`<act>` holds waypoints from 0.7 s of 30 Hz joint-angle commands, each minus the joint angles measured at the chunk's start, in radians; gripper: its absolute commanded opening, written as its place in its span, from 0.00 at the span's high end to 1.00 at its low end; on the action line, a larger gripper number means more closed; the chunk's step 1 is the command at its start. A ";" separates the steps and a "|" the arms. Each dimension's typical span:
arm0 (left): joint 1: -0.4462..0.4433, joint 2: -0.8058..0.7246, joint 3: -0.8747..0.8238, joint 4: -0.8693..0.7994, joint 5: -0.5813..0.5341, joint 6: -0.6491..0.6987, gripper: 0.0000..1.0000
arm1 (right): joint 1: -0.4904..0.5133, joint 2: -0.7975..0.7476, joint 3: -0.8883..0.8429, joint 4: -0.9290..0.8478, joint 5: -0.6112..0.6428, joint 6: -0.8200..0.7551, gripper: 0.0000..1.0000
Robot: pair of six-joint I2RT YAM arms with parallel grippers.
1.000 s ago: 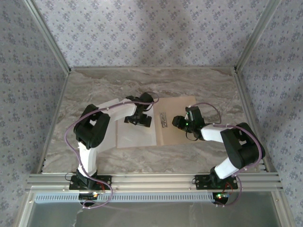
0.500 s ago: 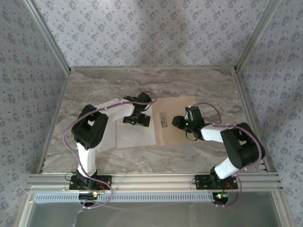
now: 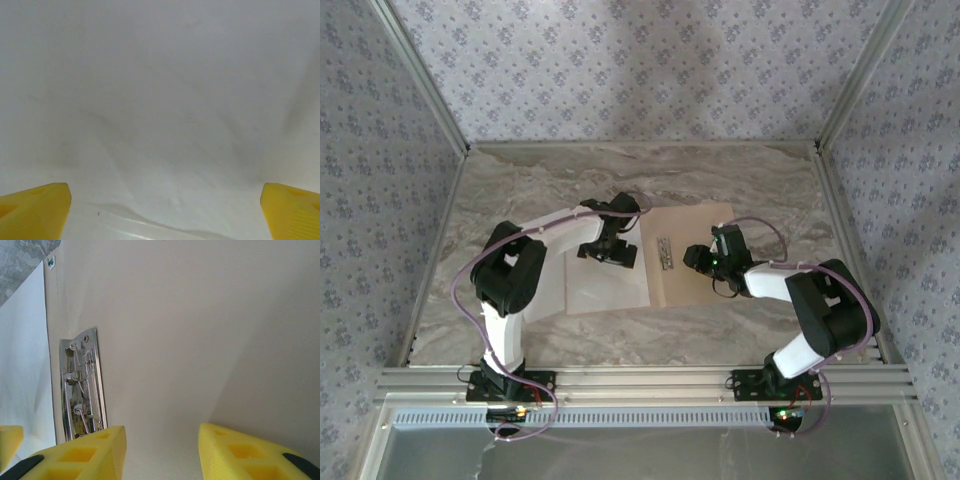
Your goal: Put the files into the folder
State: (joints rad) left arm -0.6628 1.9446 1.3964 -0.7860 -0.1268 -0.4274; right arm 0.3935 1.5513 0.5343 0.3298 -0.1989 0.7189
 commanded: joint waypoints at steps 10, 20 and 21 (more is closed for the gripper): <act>-0.071 -0.148 0.098 -0.069 0.070 -0.096 0.08 | 0.036 -0.023 -0.085 -0.113 0.009 0.082 0.56; -0.147 -0.184 0.044 -0.041 0.058 -0.190 0.15 | 0.097 -0.032 -0.074 -0.105 -0.045 0.121 0.55; -0.151 -0.181 0.042 -0.043 0.052 -0.195 0.16 | 0.089 -0.040 -0.070 -0.114 -0.050 0.117 0.55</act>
State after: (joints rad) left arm -0.8036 1.8053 1.4517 -0.8135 -0.0677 -0.5808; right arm 0.4858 1.5051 0.4889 0.3405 -0.2176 0.8093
